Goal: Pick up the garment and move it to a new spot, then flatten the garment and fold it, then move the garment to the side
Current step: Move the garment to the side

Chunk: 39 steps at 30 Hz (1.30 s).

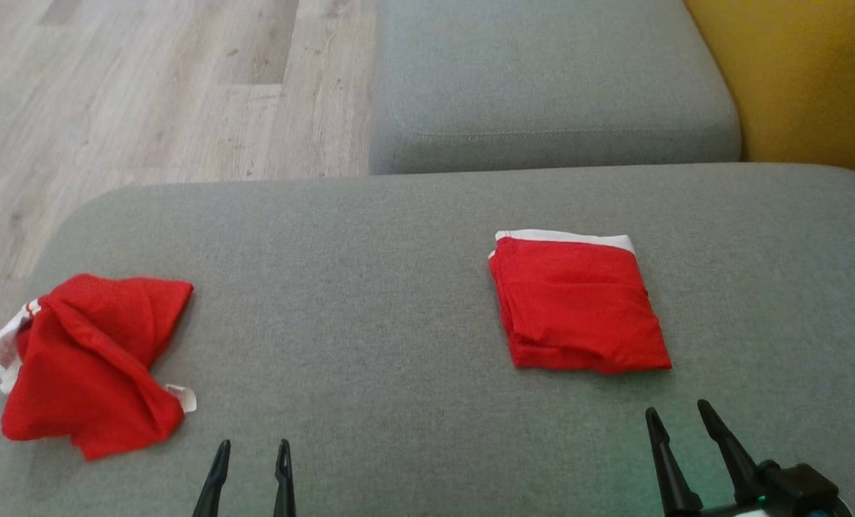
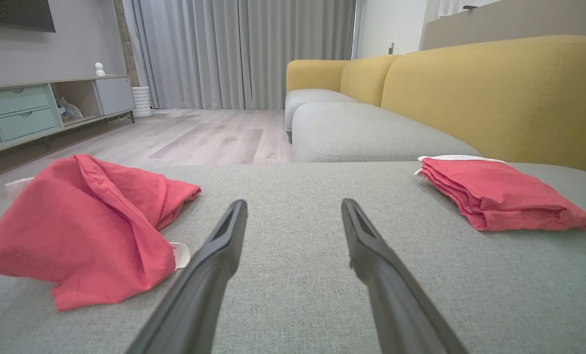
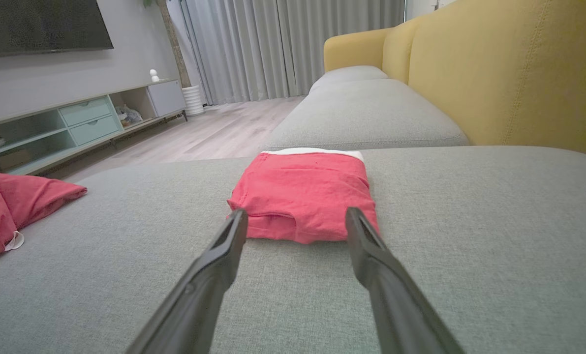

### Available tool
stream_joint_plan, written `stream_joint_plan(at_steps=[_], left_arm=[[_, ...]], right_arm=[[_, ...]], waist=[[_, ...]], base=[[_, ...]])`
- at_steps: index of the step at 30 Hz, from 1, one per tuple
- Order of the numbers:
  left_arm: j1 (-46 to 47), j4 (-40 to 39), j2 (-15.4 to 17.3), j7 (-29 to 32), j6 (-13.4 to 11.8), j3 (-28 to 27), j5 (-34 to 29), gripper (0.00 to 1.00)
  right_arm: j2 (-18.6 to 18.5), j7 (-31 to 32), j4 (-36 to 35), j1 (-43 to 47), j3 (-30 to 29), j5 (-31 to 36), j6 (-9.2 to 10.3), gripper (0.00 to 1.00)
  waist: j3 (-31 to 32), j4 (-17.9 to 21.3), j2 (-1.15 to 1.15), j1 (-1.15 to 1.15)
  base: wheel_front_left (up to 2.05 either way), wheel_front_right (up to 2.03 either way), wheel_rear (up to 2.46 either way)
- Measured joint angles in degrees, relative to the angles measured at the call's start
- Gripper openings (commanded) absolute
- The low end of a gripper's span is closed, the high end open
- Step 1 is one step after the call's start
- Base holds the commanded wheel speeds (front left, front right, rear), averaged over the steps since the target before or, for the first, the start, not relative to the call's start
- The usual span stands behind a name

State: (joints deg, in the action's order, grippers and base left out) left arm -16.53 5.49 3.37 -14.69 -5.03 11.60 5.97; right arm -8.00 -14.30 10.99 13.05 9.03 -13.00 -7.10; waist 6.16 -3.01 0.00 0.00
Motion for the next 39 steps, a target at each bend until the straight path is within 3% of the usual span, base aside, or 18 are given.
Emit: stream_joint_plan(at_steps=[7, 13, 25, 33, 34, 35, 36, 39], left_arm=[[0.2, -1.4, 0.0, 0.0, 0.0, 0.7, 0.0, 1.00], [2.6, -3.2, 0.0, 0.0, 0.0, 2.3, 0.0, 1.00], [8.9, -4.1, 0.0, 0.0, -0.1, 4.5, 0.0, 1.00], [10.7, -4.0, -0.1, 0.0, -0.5, 5.0, 0.0, 1.00], [10.8, -4.0, -0.1, 0.0, -0.5, 5.1, 0.0, 1.00], [11.0, -4.0, -0.1, 0.0, -0.5, 5.1, 0.0, 1.00], [11.2, -4.0, -0.1, 0.0, -0.5, 5.2, 0.0, 1.00], [12.0, -4.0, -0.1, 0.0, -1.0, 5.1, 0.0, 1.00]], right_arm=[[-0.2, 0.0, 0.0, -1.3, -0.3, 0.5, 0.00, 1.00], [-2.4, 0.0, 2.6, -8.6, -2.1, -0.7, 0.00, 1.00], [-12.5, 23.3, 14.7, -29.5, -2.5, -12.2, 0.00, 1.00], [-12.4, 30.8, 22.3, -33.4, 3.7, -20.9, 0.00, 1.00], [-12.2, 30.9, 22.8, -33.6, 4.3, -22.2, 0.00, 0.85], [-12.2, 30.8, 23.0, -33.9, 4.9, -23.0, 0.00, 0.13], [-12.3, 30.4, 23.2, -34.3, 5.5, -23.6, 0.00, 0.00], [-12.7, 29.0, 23.6, -35.7, 7.5, -25.5, 0.00, 0.00]], waist=[[-2.8, -0.3, 0.00, 0.00], [-6.5, -0.7, 0.00, 0.00], [-14.0, -2.1, 0.00, 0.01], [-16.5, -3.3, 0.00, 0.00], [-16.7, -3.3, 0.00, 0.01], [-16.9, -3.3, 0.00, 0.00], [-17.1, -3.3, 0.00, 0.00], [-17.7, -3.0, 0.00, 0.00]], base=[[0.00, 0.00, 0.00], [0.00, 0.00, 0.00], [0.00, 0.00, 0.00], [0.00, 0.00, 0.00], [0.00, 0.00, 0.00], [0.00, 0.00, 0.00], [0.00, 0.00, 0.00], [0.00, 0.00, 0.00]])
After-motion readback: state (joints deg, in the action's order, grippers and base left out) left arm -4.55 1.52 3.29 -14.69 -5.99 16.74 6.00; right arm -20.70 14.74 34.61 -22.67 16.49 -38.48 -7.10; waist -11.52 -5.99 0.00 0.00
